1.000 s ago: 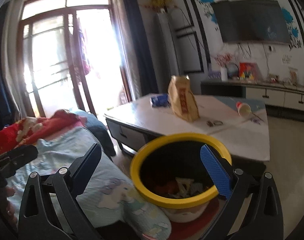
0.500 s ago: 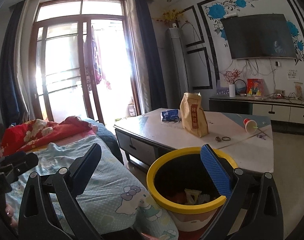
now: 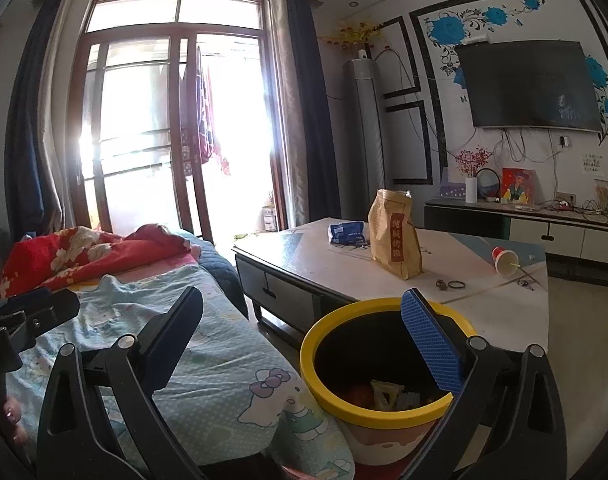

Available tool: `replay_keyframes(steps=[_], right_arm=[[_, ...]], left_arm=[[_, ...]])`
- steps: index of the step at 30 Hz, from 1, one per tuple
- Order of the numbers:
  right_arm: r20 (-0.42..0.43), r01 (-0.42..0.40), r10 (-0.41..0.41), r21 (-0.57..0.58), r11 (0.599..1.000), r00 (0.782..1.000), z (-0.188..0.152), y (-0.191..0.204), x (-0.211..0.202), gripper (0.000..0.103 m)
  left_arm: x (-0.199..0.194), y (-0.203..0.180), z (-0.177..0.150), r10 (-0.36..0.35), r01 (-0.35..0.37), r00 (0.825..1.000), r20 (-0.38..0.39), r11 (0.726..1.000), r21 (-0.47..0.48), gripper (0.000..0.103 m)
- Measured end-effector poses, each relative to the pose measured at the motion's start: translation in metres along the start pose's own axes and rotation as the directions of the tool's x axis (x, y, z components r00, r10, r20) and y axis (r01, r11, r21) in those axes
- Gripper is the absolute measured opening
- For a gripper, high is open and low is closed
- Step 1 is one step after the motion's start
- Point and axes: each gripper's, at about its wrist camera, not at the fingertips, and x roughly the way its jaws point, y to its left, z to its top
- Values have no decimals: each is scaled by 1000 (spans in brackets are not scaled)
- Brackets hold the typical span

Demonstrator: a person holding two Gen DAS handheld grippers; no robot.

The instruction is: Collect trash

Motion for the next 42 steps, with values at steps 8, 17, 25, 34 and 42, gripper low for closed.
replay_keyframes(steps=[8, 17, 25, 34, 42], right_arm=[[-4, -1, 1, 0, 1000, 1000, -1, 0, 2, 97], [-3, 2, -2, 2, 1000, 1000, -1, -1, 1, 97], [-8, 10, -10, 5, 1000, 1000, -3, -2, 2, 97], [-10, 13, -13, 6, 1000, 1000, -3, -1, 3, 97], [-11, 15, -15, 8, 1000, 1000, -3, -1, 3, 97]], left_arm=[[-1, 0, 0, 1, -1, 1000, -2, 1000, -3, 92], [0, -1, 0, -1, 1, 1000, -6, 1000, 0, 92], [0, -1, -1, 0, 0, 1000, -8, 1000, 1, 92], [0, -2, -1, 0, 0, 1000, -8, 1000, 2, 92], [1, -1, -2, 6, -6, 1000, -13, 1000, 3, 92]])
